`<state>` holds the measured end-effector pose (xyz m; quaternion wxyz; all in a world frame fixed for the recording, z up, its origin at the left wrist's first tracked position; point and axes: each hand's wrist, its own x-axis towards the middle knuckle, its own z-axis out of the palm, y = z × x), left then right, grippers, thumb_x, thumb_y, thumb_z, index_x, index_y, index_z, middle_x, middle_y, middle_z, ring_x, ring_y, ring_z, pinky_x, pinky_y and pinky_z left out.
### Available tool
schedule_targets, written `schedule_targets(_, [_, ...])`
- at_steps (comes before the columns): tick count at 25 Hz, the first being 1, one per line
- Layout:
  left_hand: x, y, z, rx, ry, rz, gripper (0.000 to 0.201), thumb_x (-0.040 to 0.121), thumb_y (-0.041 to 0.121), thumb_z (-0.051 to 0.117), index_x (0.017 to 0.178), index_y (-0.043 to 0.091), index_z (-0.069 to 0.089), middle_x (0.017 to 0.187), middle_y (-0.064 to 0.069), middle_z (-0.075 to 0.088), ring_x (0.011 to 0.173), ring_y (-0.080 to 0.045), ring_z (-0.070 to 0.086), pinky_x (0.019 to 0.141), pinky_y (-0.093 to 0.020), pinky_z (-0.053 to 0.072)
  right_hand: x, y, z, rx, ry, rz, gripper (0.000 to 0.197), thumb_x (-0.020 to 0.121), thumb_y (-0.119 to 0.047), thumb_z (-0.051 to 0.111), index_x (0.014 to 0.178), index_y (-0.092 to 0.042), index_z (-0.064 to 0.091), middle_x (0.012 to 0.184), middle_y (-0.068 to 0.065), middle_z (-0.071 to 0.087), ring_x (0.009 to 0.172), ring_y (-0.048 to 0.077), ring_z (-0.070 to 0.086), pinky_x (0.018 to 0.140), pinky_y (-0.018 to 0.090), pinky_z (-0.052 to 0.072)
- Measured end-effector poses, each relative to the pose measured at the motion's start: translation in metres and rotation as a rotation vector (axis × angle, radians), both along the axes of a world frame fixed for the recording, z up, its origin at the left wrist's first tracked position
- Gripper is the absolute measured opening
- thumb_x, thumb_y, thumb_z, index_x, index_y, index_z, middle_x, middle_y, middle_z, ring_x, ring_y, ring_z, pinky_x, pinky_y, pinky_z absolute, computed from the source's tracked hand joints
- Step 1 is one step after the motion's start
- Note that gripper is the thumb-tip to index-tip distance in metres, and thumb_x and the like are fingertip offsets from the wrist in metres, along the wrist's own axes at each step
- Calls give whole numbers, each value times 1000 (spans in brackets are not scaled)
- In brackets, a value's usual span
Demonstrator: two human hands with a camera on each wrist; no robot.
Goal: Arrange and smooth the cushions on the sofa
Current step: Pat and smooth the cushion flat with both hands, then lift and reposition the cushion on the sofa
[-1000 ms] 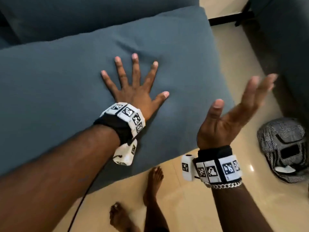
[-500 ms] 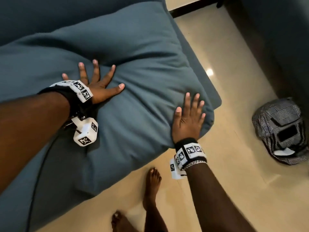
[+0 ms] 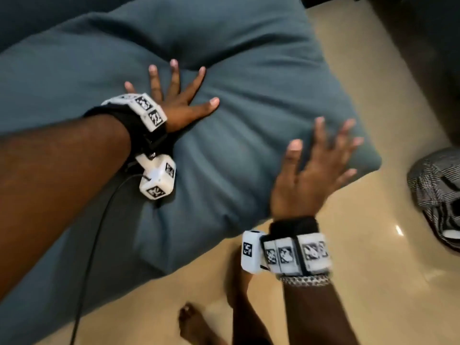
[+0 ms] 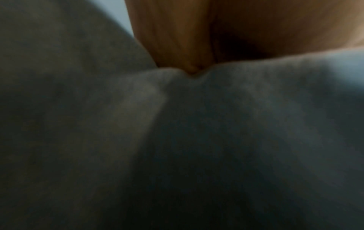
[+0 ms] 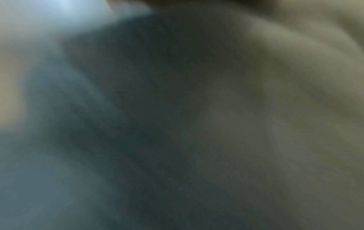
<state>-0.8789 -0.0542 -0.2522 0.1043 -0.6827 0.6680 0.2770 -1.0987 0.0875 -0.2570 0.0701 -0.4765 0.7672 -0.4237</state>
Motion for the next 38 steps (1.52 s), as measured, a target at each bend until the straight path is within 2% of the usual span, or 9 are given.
schedule_targets(3, [2,7,17,-7,91,-9,81,84,93,29,152,66,-7,170,10,-23,154,-36,-27,107,-80,-16,8,35,17,-336,-71,-7,57,104,-29,43,153,0,37,158,34,31,150,51,24,121,66,16])
schedule_targets(8, [13,49,46,-84,182,-89,77,98,69,43,161,51,2,172,9,-12,157,-31,-19,110,-75,-18,88,45,-28,266,143,171,60,105,-52,31,160,-30,31,171,7,17,158,36,9,119,68,16])
schedule_targets(13, [64,126,69,-370,119,-87,77,89,67,32,161,47,16,173,10,-2,159,-18,-9,119,-61,-17,88,93,24,-284,124,336,51,98,-17,56,146,-5,47,157,43,20,152,47,15,126,58,11])
schedule_targets(18, [108,291,41,-417,112,198,82,90,68,34,163,43,7,172,12,-15,158,-23,-18,121,-67,-9,138,99,-27,202,340,453,57,105,-46,40,159,-32,29,171,14,15,158,39,6,116,73,15])
schedule_targets(22, [115,342,13,-456,70,221,115,72,82,57,165,36,7,173,4,-13,158,-27,-17,123,-64,-7,145,122,12,-433,185,613,59,99,-29,60,153,-26,37,169,13,20,156,37,11,121,69,15])
schedule_targets(26, [113,347,-7,-435,-54,137,152,46,73,85,165,30,0,173,-5,-12,158,-33,-13,124,-66,1,173,120,-55,124,670,887,82,102,-55,50,161,-43,-5,172,0,7,158,25,-13,124,62,-2])
schedule_targets(32, [120,360,-13,-545,-178,72,106,60,19,84,157,29,42,167,-7,32,151,-31,31,118,-55,27,120,149,-32,79,639,941,67,99,-62,50,158,-34,37,170,0,22,159,26,14,126,56,11])
schedule_targets(34, [119,349,2,-587,-121,90,79,55,5,81,129,27,65,128,-2,64,113,-27,57,90,-44,42,65,153,-37,109,845,950,75,92,-50,68,158,-33,37,168,0,29,157,25,23,123,59,20])
schedule_targets(38, [123,326,60,-537,16,153,51,47,3,87,85,27,64,81,5,61,77,-27,63,67,-37,37,21,101,3,64,829,819,43,88,-12,74,126,-30,68,123,-3,72,110,32,67,84,44,50])
